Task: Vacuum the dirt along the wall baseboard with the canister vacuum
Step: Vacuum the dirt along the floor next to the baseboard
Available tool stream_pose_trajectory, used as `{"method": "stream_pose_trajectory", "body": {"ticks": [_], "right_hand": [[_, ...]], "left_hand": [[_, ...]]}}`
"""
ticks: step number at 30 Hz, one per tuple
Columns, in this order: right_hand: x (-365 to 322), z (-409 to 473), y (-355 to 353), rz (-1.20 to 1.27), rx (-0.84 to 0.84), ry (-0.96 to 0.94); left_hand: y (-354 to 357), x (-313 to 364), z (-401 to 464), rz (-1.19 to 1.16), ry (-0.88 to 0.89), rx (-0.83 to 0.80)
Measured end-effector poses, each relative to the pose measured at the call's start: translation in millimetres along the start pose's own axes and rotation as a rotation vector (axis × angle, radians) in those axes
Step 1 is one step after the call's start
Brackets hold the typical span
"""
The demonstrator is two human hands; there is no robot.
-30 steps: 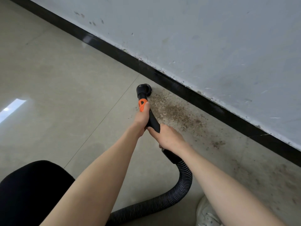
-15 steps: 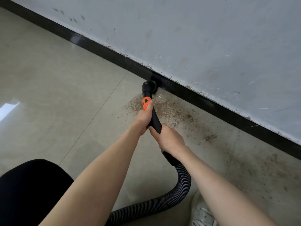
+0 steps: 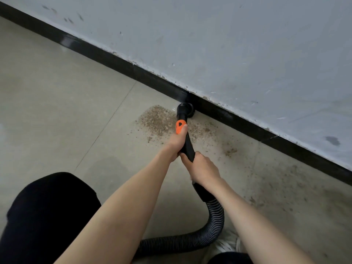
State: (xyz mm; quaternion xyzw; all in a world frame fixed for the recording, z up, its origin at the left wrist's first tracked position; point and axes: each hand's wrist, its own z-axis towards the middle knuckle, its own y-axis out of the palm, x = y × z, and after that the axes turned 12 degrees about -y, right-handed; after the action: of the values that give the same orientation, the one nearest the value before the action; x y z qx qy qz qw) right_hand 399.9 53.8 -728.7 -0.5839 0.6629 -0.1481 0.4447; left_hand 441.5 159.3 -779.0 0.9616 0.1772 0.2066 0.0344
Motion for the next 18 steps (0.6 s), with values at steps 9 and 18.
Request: {"method": "stream_pose_trajectory", "body": {"ticks": [9,18], "right_hand": [[9,-13,-2,0.018,0.038,0.052],[-17,-19,-1,-0.038,0.041,-0.040]], "left_hand": [[13,-4,-9,0.059,-0.042,-0.057],[-13,-2,-26,-0.006,0.069,0.015]]}}
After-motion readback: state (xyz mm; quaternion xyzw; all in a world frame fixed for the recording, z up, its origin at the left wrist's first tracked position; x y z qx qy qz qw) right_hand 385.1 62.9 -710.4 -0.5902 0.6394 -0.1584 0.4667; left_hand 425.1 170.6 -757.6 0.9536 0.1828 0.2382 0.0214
